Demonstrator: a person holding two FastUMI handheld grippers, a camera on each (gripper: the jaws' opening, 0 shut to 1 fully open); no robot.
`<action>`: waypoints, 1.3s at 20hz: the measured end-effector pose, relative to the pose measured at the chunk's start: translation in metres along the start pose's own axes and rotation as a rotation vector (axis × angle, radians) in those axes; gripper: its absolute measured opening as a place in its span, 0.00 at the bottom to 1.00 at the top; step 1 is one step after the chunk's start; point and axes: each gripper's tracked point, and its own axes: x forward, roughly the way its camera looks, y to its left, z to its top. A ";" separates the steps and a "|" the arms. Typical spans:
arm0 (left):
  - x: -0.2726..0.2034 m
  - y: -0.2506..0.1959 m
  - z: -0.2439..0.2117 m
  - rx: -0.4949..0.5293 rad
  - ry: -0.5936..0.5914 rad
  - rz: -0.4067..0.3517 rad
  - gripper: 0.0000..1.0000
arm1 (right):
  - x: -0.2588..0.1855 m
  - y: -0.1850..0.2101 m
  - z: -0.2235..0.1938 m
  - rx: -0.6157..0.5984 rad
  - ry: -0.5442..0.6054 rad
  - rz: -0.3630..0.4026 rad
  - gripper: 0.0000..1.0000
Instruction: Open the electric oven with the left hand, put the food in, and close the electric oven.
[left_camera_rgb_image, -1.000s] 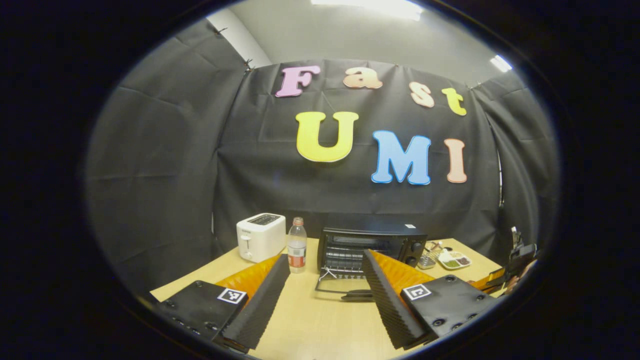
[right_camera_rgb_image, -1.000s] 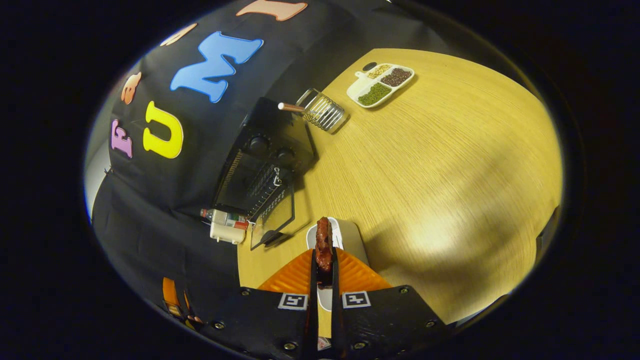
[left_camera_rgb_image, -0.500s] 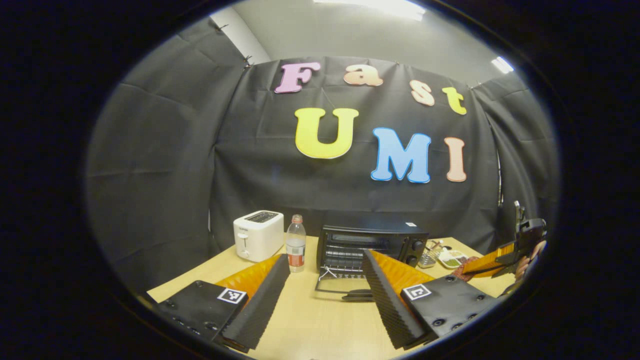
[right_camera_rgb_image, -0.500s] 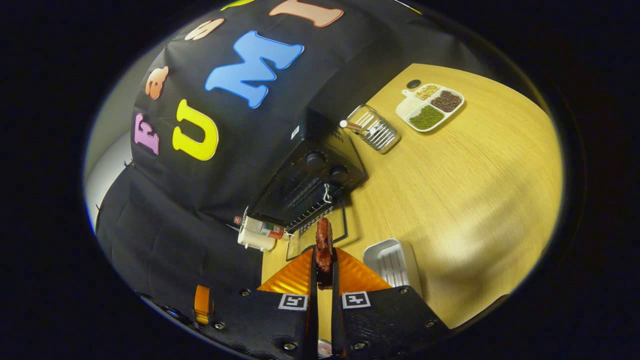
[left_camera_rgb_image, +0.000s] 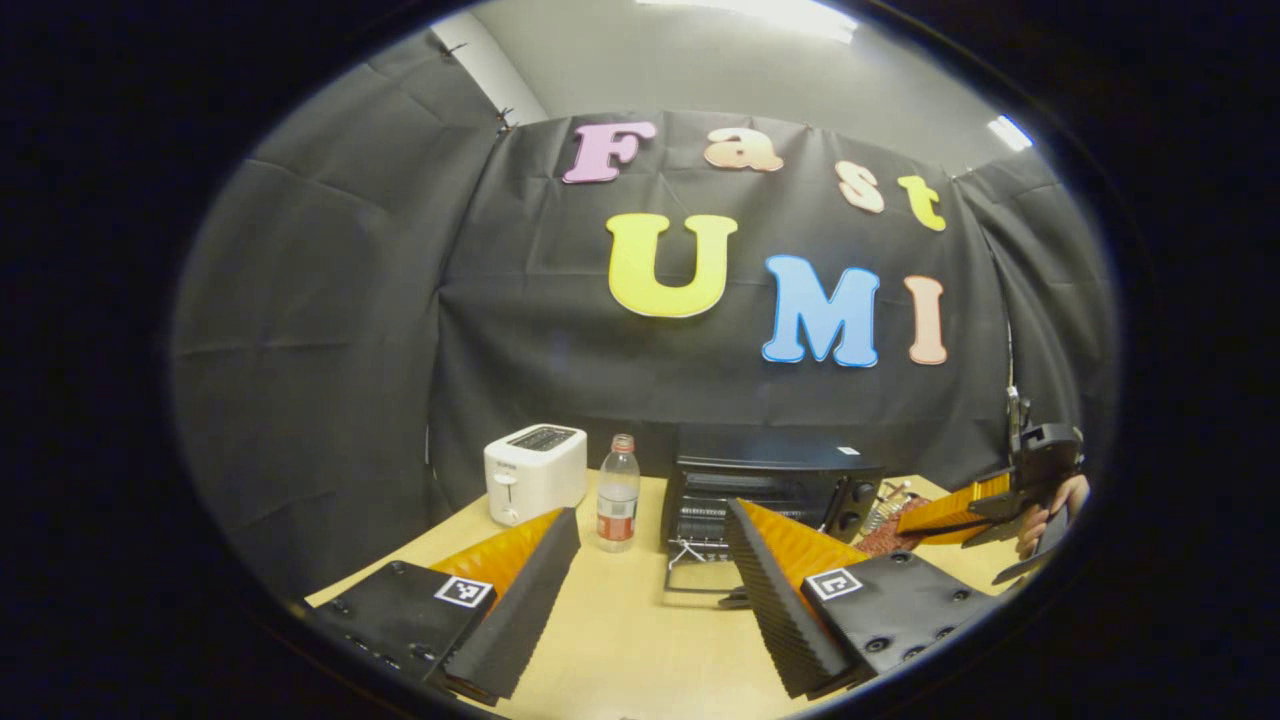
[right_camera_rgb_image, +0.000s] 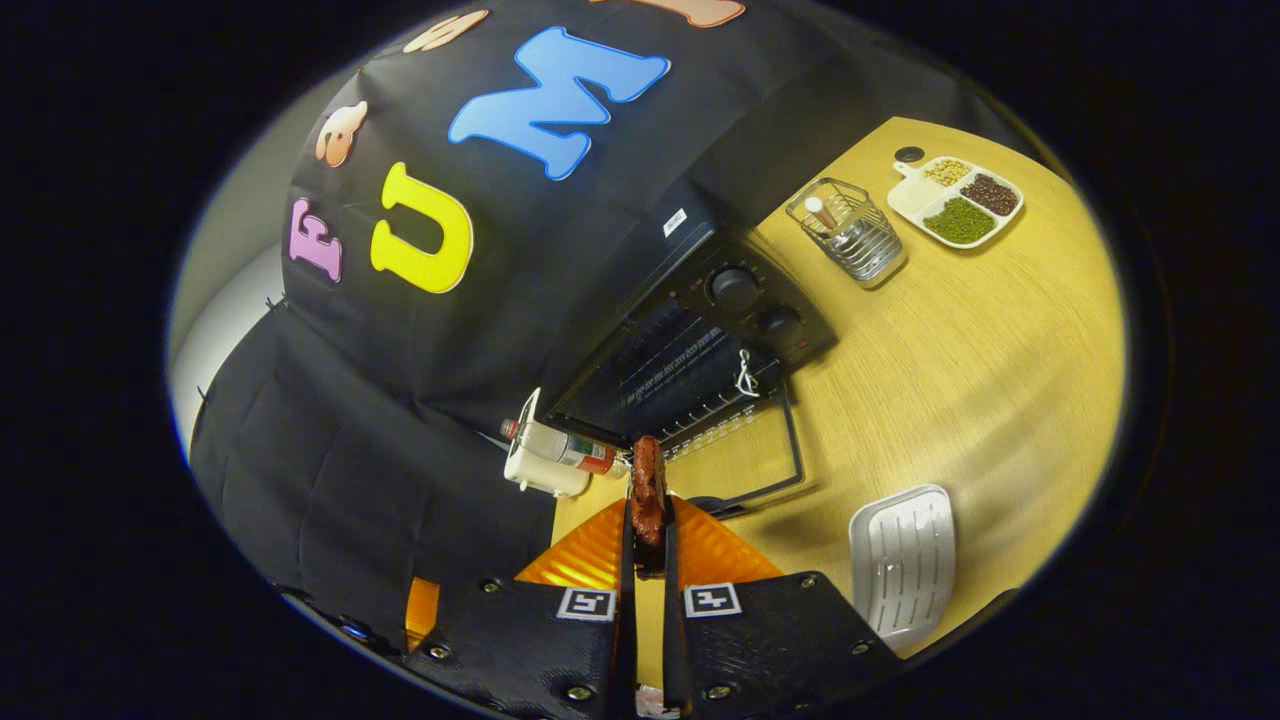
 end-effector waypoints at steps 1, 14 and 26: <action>0.002 0.006 -0.001 0.005 0.003 0.004 1.00 | 0.008 0.005 0.000 0.000 -0.004 0.004 0.11; 0.031 0.067 -0.003 0.010 0.018 0.037 0.98 | 0.115 0.032 0.019 0.051 -0.088 0.031 0.11; 0.024 0.105 -0.006 0.037 0.042 0.121 0.98 | 0.192 0.023 0.049 -0.035 -0.203 -0.030 0.10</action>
